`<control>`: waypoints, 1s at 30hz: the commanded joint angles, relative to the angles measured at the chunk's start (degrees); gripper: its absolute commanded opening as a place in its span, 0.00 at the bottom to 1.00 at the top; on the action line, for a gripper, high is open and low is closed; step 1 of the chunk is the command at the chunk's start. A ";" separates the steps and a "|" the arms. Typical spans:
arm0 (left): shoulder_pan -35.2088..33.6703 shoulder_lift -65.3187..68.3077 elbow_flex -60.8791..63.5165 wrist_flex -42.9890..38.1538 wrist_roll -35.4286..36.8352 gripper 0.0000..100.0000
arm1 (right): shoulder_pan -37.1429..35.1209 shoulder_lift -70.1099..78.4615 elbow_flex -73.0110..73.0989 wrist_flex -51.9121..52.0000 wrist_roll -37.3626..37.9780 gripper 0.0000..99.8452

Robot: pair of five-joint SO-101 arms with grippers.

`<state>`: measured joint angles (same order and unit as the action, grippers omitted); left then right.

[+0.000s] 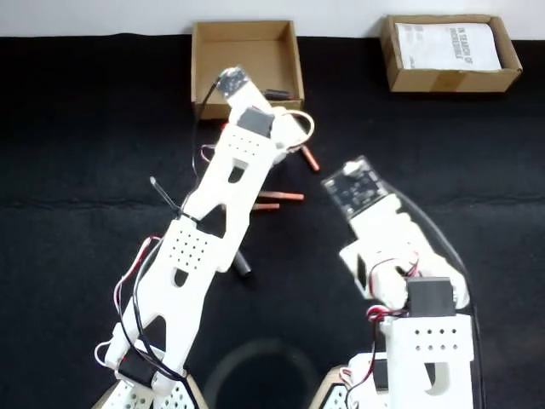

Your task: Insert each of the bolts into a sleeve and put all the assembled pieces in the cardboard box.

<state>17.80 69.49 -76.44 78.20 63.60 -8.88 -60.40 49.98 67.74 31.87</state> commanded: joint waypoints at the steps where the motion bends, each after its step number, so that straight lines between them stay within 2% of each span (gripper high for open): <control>1: 1.19 -0.22 -2.51 -2.20 0.00 0.19 | 2.86 -1.36 -0.22 -2.95 0.79 0.01; 21: 1.01 5.32 -2.24 -16.09 -6.07 0.18 | 3.03 -1.36 1.36 -2.68 0.79 0.01; 23: 1.01 5.41 -2.15 -16.35 -7.30 0.14 | 3.03 -1.36 1.36 -2.68 0.79 0.01; 26: 0.92 5.49 -2.15 -16.18 -9.14 0.02 | 3.03 -1.36 1.36 -2.68 0.79 0.01; 30: 0.75 5.49 -2.07 -16.09 -9.93 0.01 | 3.03 -1.27 1.19 -2.77 0.79 0.01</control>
<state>18.07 75.47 -76.53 62.90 54.20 -6.68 -60.40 51.56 65.63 32.13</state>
